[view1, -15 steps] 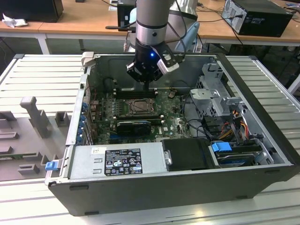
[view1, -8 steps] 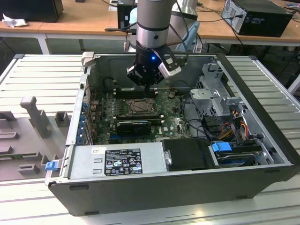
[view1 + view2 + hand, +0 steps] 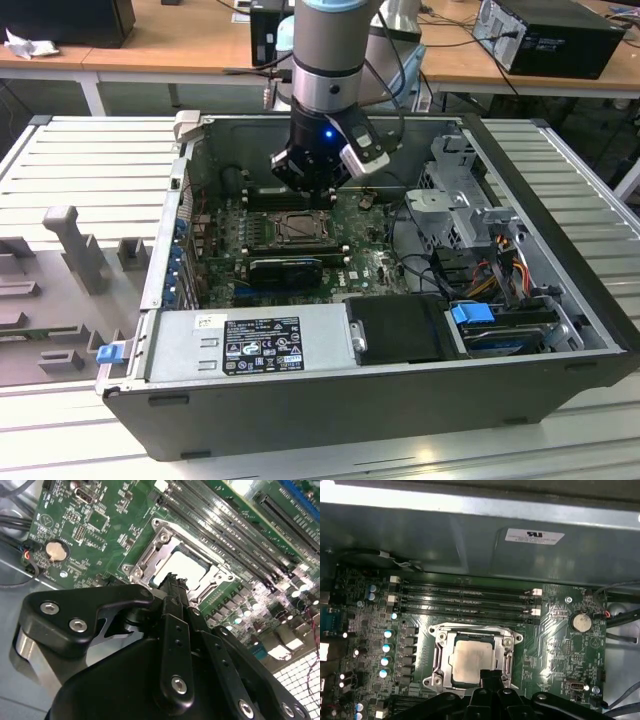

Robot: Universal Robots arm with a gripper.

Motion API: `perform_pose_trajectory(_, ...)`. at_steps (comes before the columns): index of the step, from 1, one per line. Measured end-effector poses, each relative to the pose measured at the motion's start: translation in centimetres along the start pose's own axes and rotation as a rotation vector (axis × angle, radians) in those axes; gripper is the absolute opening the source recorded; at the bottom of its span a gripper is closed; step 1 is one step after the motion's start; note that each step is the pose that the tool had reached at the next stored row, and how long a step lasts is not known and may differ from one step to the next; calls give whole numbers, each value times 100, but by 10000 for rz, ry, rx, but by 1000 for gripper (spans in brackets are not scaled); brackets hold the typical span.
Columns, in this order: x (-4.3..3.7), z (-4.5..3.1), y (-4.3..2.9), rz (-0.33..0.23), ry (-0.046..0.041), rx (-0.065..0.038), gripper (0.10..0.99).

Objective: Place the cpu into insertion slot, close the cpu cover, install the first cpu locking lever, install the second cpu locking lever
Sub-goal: 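Install the second cpu locking lever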

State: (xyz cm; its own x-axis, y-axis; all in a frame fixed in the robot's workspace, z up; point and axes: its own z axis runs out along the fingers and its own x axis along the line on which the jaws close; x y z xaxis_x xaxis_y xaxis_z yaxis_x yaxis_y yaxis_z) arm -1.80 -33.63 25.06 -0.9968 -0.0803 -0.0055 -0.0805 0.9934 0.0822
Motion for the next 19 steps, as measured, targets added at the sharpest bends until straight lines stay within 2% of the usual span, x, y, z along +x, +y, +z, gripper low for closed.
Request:
perform_pose_trajectory(10,17,-3,-215,0,0,0,106)
perform_pose_trajectory(13,25,1,-305,0,11,-6,106)
perform_pose_trajectory(16,33,16,-321,4,114,-123,106)
perform_pose_trajectory(19,74,21,-337,2,106,-343,106)
